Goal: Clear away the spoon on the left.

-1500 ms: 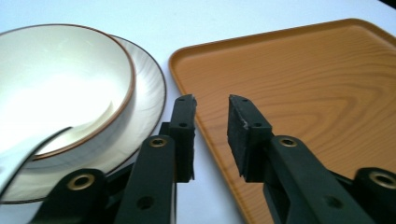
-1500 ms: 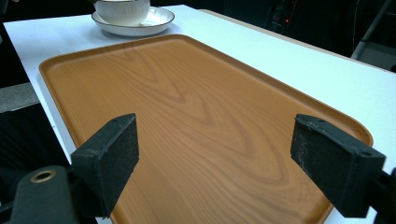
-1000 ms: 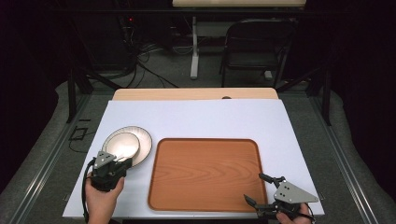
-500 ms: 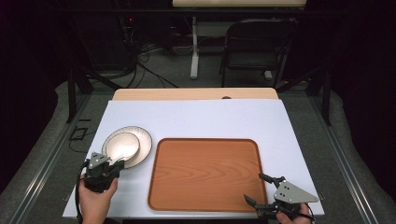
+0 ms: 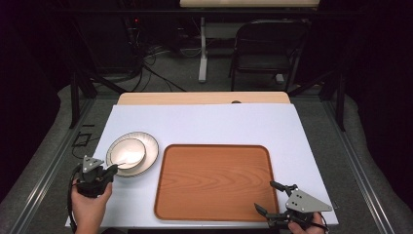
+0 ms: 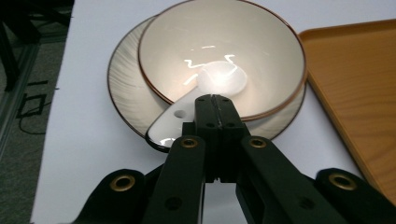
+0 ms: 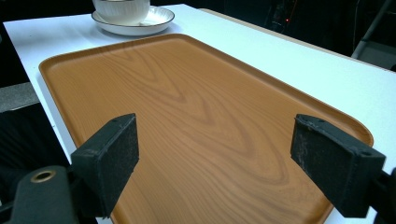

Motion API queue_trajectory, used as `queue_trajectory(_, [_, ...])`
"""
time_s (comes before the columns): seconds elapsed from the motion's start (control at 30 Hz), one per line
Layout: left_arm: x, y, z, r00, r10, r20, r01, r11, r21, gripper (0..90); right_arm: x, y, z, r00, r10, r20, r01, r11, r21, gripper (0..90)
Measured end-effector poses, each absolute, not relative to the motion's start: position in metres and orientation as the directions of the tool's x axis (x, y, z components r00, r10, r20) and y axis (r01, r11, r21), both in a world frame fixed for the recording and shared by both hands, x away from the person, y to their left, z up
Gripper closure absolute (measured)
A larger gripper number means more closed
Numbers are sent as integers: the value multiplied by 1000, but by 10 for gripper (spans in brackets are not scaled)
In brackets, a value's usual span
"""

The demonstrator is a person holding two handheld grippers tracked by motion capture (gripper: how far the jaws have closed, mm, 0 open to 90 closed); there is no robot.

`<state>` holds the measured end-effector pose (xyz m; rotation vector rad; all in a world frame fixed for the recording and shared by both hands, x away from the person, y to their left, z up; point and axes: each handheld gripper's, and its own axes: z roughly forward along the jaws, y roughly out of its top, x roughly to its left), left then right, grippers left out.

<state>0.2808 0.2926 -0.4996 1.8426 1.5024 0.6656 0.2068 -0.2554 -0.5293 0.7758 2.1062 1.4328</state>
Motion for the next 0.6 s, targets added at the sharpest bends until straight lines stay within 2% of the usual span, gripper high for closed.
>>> queue_trajectory(0.23, [292,305,-500,163,987,-9,640,-99,762,900,207,-255,-529,-728,682,-69,186,294,937,148])
queue_trajectory(0.6, [314,320,-502,108,993,-53,634,-28,773,900,207,-255,-529,-729,681,-69,187,295,937,148])
